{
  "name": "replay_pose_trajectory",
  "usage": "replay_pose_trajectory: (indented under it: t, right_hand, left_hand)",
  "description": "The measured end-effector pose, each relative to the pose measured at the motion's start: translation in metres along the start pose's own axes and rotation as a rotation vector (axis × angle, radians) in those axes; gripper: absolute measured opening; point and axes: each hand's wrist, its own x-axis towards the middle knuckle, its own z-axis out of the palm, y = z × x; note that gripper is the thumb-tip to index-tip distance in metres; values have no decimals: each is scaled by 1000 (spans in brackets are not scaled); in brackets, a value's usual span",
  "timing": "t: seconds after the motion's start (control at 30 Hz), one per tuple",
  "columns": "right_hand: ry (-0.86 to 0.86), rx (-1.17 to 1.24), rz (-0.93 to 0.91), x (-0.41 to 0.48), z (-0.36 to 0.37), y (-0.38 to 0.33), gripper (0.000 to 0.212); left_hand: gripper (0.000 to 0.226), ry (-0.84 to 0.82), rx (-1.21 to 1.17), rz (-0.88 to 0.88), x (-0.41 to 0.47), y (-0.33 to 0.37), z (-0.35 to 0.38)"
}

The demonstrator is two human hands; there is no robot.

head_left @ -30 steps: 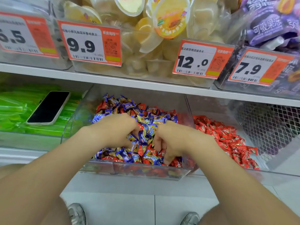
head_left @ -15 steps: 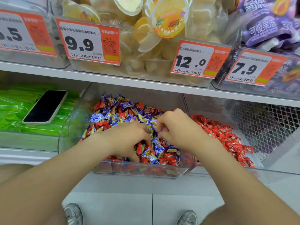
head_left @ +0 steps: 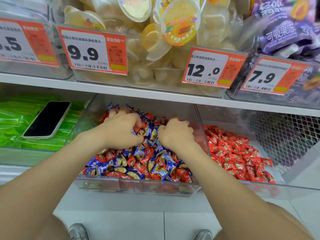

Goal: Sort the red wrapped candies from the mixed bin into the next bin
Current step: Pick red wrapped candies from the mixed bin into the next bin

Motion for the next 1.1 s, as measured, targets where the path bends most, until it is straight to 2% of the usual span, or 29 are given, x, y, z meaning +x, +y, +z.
replay_pose_trajectory:
  t: [0.13, 0.2, 0.27, 0.33, 0.37, 0.47, 0.57, 0.67, 0.77, 0.83, 0.9, 1.0, 1.07, 1.1]
  right_hand:
    - [-94, 161, 144, 50, 21, -11, 104]
    - [-123, 272, 158, 79, 36, -7, 118]
    - [-163, 390, 109, 70, 30, -14, 109]
    - [-204, 464, 61, 51, 19, -26, 88]
    - [-229, 534, 64, 48, 19, -28, 82]
    - [-366, 685, 101, 46, 23, -26, 83]
    - [-394, 649, 84, 38, 16, -21, 53]
    - [-294, 596, -54, 24, 10, -17, 56]
    - [-303, 584, -304, 7, 7, -15, 39]
    - [-313, 476, -496, -2, 3, -9, 48]
    - [-314, 253, -649, -4, -3, 0, 68]
    - [-377, -30, -707, -6, -25, 15, 86]
    - [-428, -46, -708, -6, -36, 24, 80]
    - [-433, -13, -699, -6, -38, 27, 71]
  left_hand:
    - [90, -19, -104, -352, 23, -5, 2]
    - [90, -85, -277, -403, 27, -4, -3]
    - [84, -107, -446, -418, 32, -6, -3]
    - [84, -125, -531, -423, 36, -12, 0]
    - [77, -133, -564, -409, 37, -15, 2]
    - [49, -98, -715, -374, 32, -14, 1]
    - [30, -47, -754, -312, 29, -15, 1]
    - [20, -69, -723, -313, 21, -15, -4]
    - [33, -84, -661, -221, 12, -19, -15]
    - [40, -112, -542, -103, 1, -20, -22]
    - [56, -143, -379, -16, -9, -22, -25]
    - [73, -128, -47, -34, -23, -22, -22]
    - [80, -28, 56, 3, -30, -20, -22]
    - [83, 22, 37, 65, -34, -17, -24]
